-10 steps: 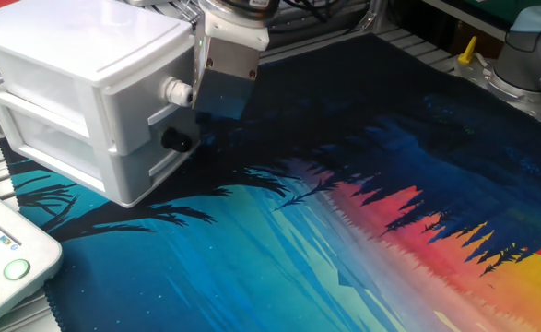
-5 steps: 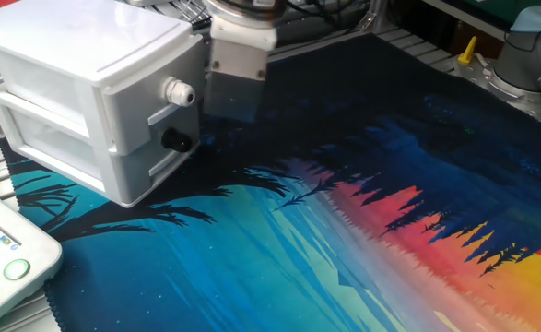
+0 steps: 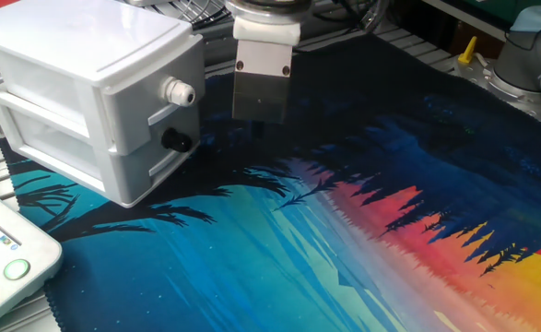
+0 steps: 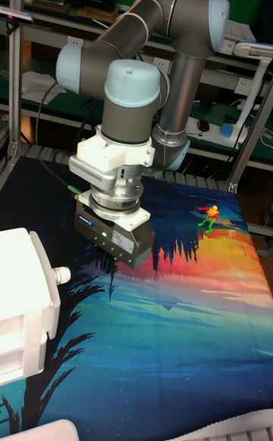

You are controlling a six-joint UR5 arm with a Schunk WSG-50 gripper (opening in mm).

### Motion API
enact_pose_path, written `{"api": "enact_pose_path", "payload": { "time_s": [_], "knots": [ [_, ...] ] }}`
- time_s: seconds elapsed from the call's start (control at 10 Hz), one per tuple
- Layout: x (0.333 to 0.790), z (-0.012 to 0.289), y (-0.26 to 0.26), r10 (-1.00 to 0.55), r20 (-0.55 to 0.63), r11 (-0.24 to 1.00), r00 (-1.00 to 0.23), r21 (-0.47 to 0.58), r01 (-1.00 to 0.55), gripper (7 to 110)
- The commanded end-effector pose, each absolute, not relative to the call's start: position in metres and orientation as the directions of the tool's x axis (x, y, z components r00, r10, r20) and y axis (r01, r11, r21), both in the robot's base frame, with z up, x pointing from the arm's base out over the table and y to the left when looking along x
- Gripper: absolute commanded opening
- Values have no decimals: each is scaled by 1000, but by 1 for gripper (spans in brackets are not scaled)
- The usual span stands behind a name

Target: Grasp the handle and close the drawer

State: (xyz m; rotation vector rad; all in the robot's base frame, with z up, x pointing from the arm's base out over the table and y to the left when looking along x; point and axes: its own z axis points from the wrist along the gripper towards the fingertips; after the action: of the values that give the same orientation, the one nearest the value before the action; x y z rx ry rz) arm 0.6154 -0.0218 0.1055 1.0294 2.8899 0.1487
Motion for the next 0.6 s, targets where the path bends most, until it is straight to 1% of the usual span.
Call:
{"api": "enact_pose_path", "payload": {
  "time_s": [0.0,0.3,0.4,0.5],
  "knots": [
    [624,112,7,653,19,735,-757,228,639,7],
    [616,111,6,649,39,740,-760,204,642,7],
    [617,111,6,649,35,739,-760,205,641,7],
    [619,113,13,650,49,731,-758,233,642,7]
  ]
}}
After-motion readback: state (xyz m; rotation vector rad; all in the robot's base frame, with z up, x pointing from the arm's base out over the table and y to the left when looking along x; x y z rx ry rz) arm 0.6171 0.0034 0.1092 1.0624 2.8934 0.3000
